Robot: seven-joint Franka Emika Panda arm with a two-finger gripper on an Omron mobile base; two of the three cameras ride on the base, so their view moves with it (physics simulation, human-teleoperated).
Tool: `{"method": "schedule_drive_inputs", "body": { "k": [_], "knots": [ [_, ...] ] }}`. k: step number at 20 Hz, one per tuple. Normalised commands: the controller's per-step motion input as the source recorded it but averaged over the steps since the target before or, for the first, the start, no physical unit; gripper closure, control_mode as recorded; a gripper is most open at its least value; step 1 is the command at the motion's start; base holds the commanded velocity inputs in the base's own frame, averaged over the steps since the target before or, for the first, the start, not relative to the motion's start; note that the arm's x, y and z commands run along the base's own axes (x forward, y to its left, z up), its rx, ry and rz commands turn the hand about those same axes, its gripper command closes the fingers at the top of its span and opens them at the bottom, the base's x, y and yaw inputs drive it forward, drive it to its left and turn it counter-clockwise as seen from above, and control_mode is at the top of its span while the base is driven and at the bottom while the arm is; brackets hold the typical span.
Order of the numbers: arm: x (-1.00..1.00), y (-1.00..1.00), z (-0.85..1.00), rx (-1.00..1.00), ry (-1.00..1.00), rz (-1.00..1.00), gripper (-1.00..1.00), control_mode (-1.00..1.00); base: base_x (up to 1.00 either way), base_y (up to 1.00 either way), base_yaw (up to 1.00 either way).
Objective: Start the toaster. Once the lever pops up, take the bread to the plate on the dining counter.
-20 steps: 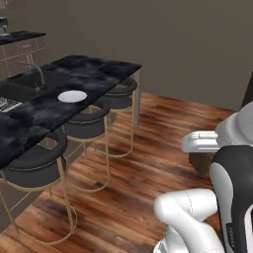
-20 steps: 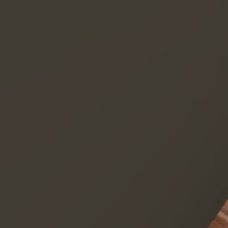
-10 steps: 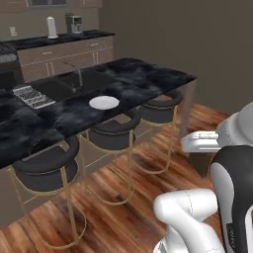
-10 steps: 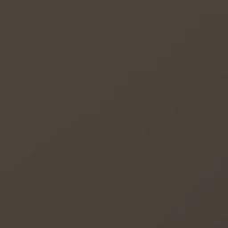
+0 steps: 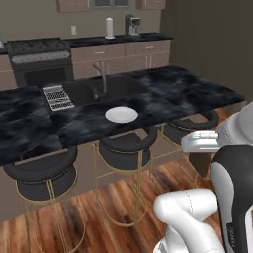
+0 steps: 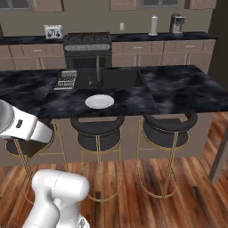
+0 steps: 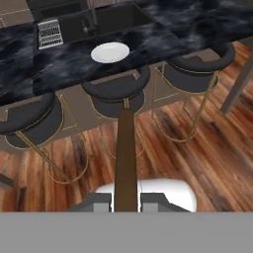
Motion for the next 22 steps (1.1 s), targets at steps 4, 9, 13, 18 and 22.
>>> {"method": "schedule_drive_inputs", "body": {
  "k": [4, 9, 13, 18, 22],
  "knots": [
    [0.0, 0.0, 0.0, 0.0, 0.0, 0.0, 1.0, 1.0, 0.66, -0.76, 0.45],
    [0.0, 0.0, 0.0, 0.0, 0.0, 0.0, 1.0, 1.0, 0.43, -0.59, 0.3],
    [0.0, 0.0, 0.0, 0.0, 0.0, 0.0, 1.0, 1.0, 0.47, -0.3, 0.14],
    [0.0, 0.0, 0.0, 0.0, 0.0, 0.0, 1.0, 1.0, 0.68, -0.32, 0.13],
    [0.0, 0.0, 0.0, 0.0, 0.0, 0.0, 1.0, 1.0, 0.67, -0.29, 0.13]
  ]
}}
